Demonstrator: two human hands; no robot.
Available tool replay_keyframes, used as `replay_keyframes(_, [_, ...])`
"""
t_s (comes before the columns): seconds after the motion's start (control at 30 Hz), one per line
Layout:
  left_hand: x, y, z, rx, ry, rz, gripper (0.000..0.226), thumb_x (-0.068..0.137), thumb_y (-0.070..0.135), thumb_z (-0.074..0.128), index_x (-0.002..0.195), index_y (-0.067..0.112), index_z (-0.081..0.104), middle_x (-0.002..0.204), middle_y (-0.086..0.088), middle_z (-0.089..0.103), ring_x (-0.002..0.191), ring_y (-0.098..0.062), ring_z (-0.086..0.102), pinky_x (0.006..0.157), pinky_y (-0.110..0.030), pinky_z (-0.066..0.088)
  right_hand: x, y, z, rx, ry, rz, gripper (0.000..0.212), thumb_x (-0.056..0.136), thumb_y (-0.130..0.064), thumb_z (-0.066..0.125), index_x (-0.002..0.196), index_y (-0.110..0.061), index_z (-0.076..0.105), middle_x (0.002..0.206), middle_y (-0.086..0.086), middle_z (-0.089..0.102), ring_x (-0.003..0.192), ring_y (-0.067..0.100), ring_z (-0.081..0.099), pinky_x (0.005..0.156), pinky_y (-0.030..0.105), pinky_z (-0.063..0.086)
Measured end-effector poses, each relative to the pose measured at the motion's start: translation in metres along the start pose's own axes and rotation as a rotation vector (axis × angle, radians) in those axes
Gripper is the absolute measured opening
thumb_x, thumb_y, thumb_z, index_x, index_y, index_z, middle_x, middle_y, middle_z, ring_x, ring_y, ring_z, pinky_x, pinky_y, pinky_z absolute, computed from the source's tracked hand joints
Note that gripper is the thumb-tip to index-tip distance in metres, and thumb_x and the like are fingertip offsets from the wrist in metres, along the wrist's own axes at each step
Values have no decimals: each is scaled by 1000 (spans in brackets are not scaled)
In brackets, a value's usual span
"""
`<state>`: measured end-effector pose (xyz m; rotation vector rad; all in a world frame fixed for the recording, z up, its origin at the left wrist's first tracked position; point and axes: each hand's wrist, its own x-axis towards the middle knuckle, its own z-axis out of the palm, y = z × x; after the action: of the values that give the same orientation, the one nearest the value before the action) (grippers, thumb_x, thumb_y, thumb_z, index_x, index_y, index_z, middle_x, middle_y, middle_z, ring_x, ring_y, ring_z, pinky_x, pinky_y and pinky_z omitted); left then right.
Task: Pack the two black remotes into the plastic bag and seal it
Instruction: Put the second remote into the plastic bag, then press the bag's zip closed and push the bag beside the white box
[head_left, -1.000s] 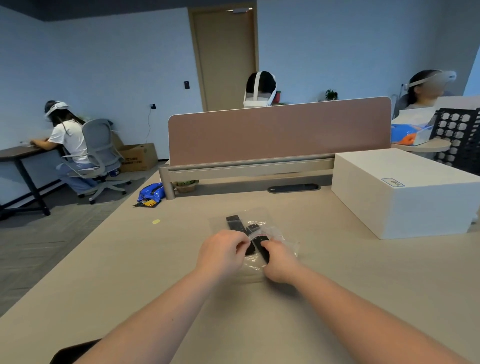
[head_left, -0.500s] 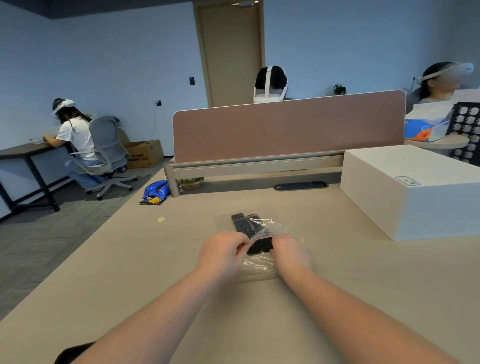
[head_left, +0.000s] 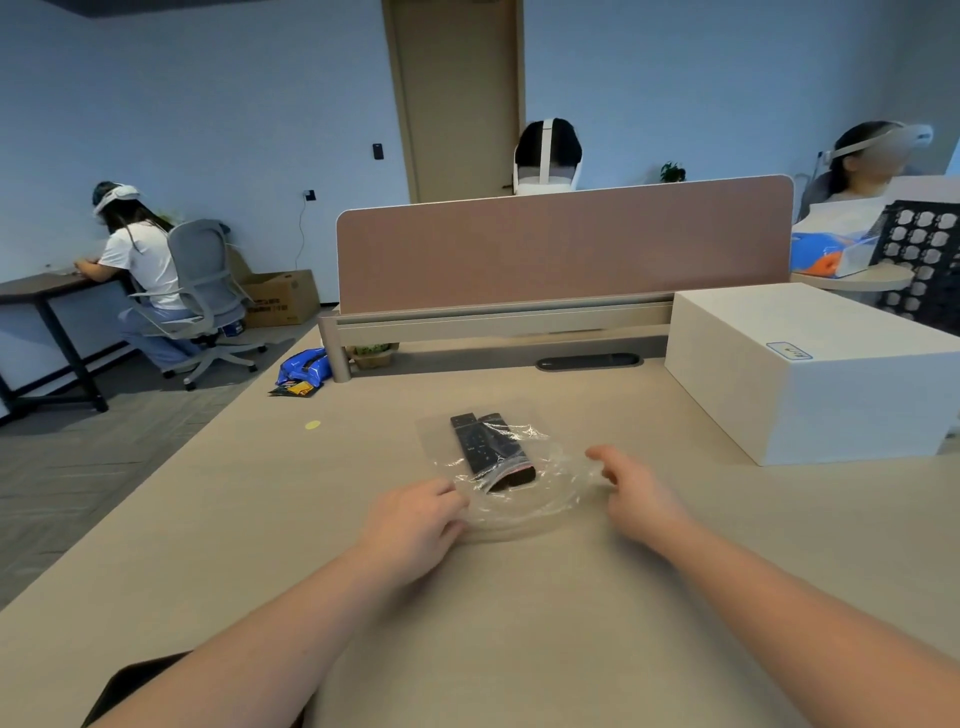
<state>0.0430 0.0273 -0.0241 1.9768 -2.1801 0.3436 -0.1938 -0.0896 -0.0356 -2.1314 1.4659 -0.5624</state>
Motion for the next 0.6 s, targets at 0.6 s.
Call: replay_keyframes(0.6, [-20, -19, 6, 173, 198, 151, 43, 55, 7, 74, 71, 20, 36, 59, 1, 58, 41, -22, 53, 31, -21, 24, 1, -6, -11, -432, 104, -42, 30, 87, 0, 44, 62, -16, 35, 71, 2, 44, 84, 28, 51, 64, 30, 40])
